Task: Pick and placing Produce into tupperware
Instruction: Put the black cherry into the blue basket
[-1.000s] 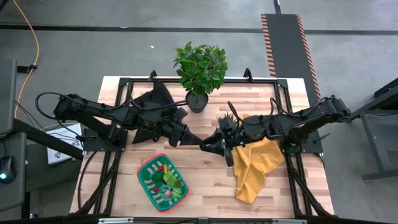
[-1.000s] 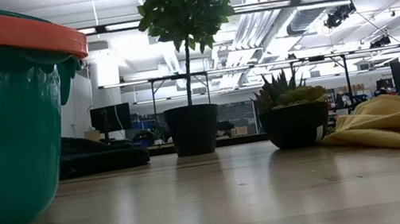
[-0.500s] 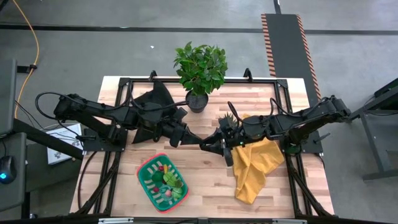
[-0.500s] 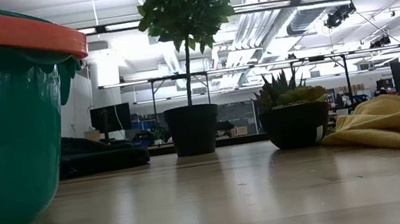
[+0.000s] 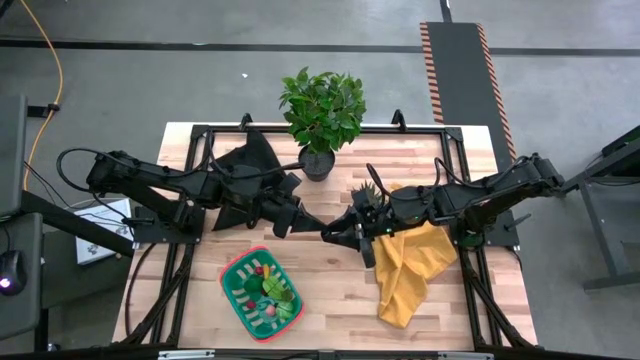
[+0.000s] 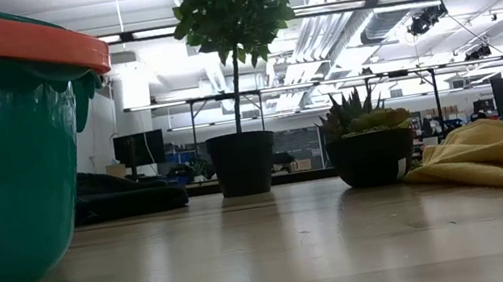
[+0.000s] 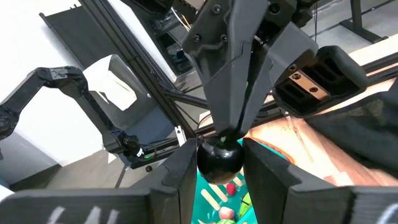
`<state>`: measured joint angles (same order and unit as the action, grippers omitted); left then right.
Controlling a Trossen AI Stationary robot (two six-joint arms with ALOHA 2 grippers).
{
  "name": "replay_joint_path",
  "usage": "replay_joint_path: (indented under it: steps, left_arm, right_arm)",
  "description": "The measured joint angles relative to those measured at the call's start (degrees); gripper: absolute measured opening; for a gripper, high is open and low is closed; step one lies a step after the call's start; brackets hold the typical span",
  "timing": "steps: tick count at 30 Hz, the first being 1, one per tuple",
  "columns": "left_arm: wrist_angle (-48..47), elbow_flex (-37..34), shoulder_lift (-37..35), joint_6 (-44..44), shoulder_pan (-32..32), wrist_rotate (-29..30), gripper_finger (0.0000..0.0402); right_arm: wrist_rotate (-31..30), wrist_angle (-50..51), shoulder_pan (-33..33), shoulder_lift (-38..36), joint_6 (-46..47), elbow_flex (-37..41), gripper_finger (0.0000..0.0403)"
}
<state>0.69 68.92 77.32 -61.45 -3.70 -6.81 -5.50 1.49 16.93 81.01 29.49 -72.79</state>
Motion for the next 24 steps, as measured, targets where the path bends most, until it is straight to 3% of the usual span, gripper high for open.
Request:
replay_joint_path:
  steps: [14,24]
  left_arm:
    - [0.2,0.0,0.0,0.3,0.0,0.0,0.0001]
    - [0.4,0.0,0.0,1.2,0.0,0.0,0.0]
  right_arm:
    - [0.0,0.0,0.0,0.0,-1.1,0.0,0.0111]
    - [2.1,1.6,-0.5,-0.3,-0.9,0.0,0.0199]
